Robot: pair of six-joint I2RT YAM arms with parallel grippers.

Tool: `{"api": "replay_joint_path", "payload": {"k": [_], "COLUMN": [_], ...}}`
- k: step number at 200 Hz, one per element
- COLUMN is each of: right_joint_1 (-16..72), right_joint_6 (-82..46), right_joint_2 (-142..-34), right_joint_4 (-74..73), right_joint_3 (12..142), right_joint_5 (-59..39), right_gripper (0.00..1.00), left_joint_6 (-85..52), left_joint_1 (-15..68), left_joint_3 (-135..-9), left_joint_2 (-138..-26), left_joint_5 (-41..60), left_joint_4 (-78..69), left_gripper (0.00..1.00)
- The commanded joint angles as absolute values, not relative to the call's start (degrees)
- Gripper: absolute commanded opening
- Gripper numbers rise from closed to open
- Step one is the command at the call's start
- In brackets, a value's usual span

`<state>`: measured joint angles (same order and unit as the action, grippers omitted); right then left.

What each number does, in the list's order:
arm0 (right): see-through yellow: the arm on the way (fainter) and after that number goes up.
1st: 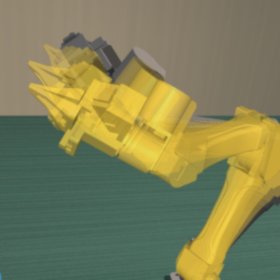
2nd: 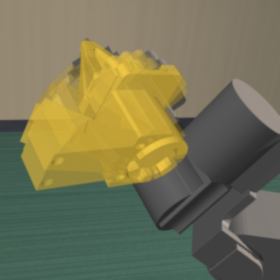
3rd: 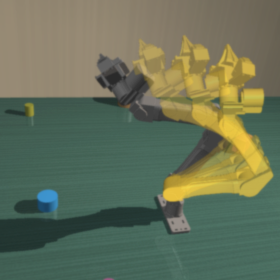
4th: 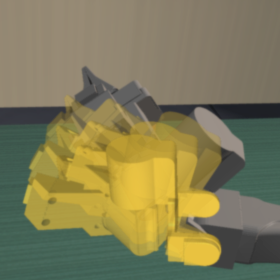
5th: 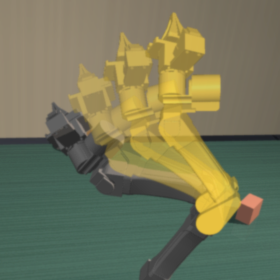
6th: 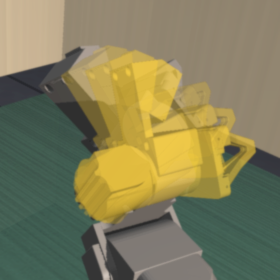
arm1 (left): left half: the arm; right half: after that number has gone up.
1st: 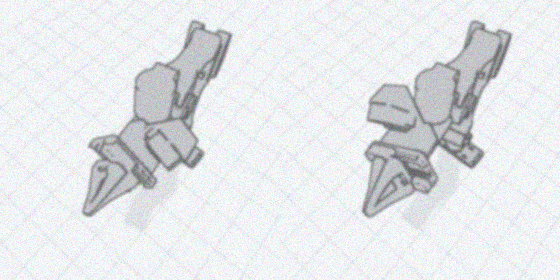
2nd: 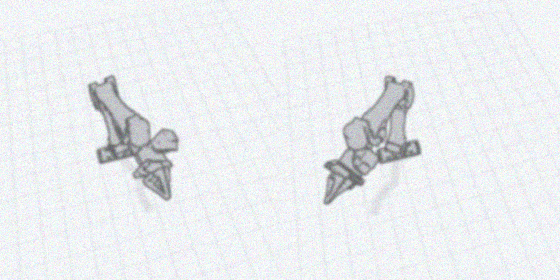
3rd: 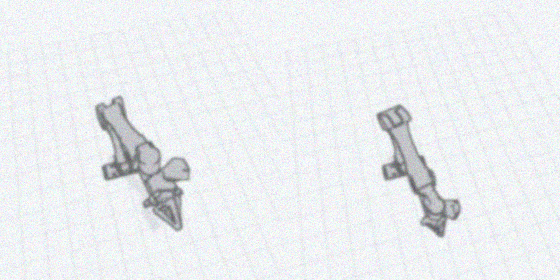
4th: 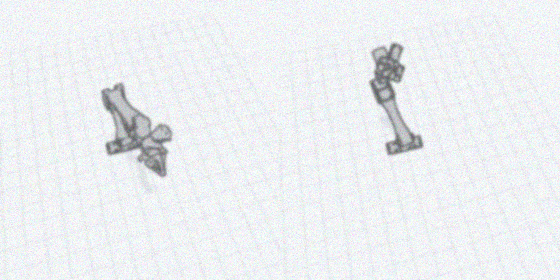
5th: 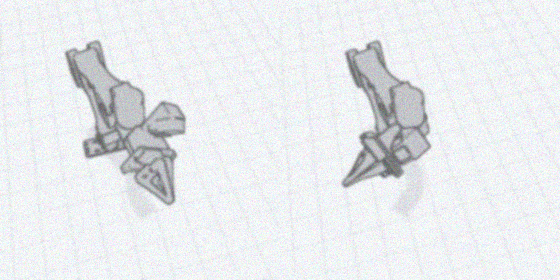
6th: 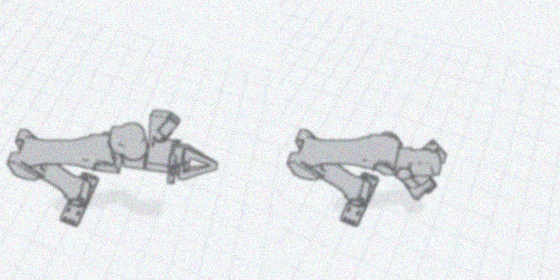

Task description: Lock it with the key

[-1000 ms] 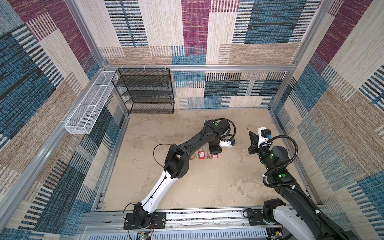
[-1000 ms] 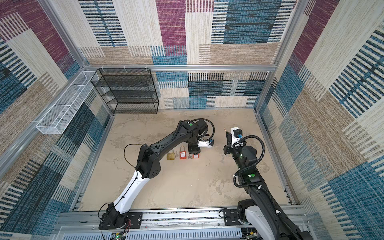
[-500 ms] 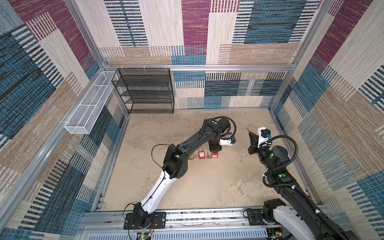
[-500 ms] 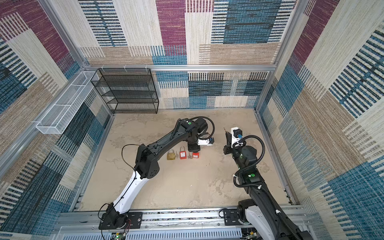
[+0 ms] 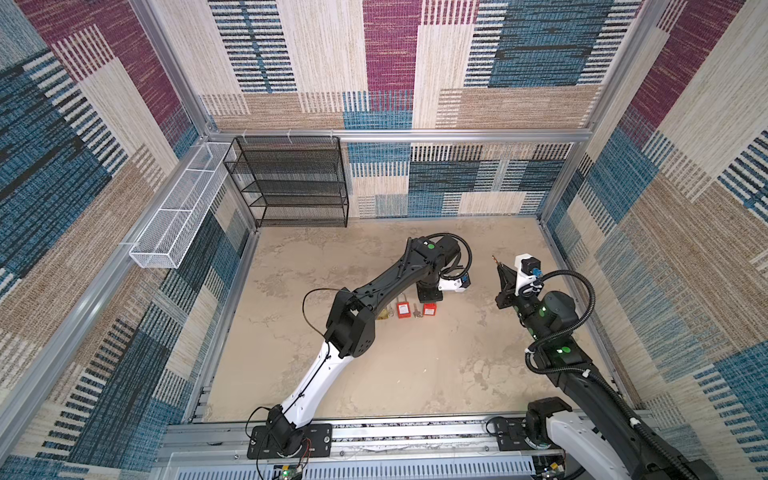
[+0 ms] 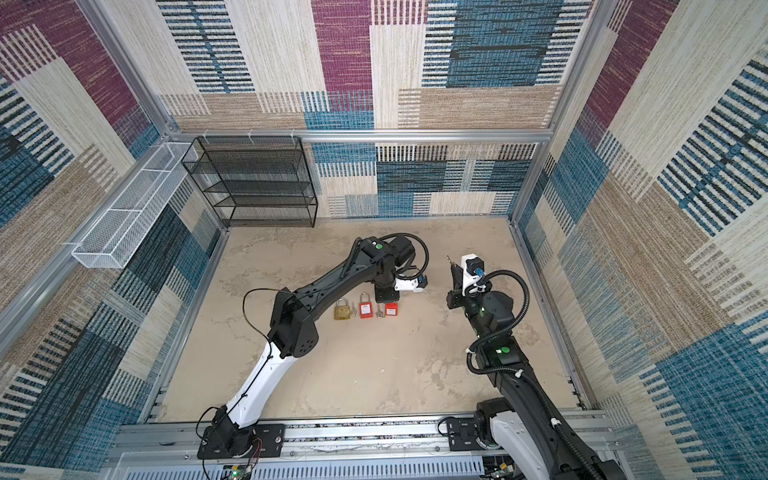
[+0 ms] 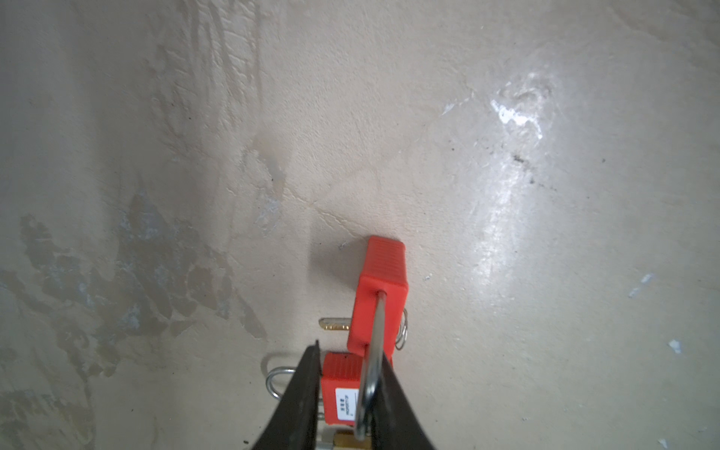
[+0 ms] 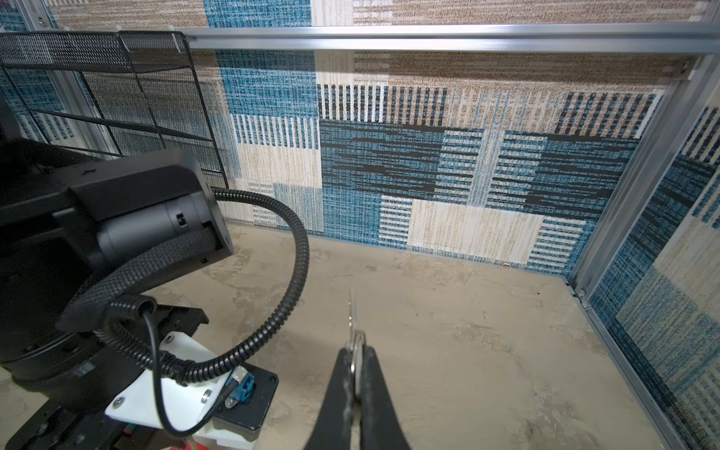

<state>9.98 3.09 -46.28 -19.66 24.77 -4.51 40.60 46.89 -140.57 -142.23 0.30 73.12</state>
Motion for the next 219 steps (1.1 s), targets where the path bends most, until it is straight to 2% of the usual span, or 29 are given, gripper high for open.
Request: {"api": "replay_joint_path", "payload": {"k": [1, 75, 182, 219], "right_joint_1": [9.9, 9.8, 9.6, 9.5], "right_joint_6": [3.3, 3.6, 4.4, 3.9], "right_joint_2": [-46.4, -47.3, -47.1, -47.1], "right_joint_4": [-21.9, -22.3, -22.0, -21.2], "right_joint_3": [25.0, 25.0, 25.1, 25.0], "right_joint_5": [-4.5, -4.6, -4.5, -4.6], "right_gripper": [0.0, 0.0, 0.0, 0.0], "left_joint_6": [41.7, 41.7, 37.8, 34.1], "left_joint_1": [46.8, 45.8, 45.0, 44.3], "left_joint_3": [-141.6, -143.4, -146.8, -147.4], "left_joint_2": [-143.3, -145.8, -149.1, -148.1], "left_joint_5": [-0.4, 0.0, 1.8, 3.5], "left_joint_4": [74.2, 73.8, 71.5, 71.5], "left_gripper": [0.25, 0.31, 0.33, 0.36]}}
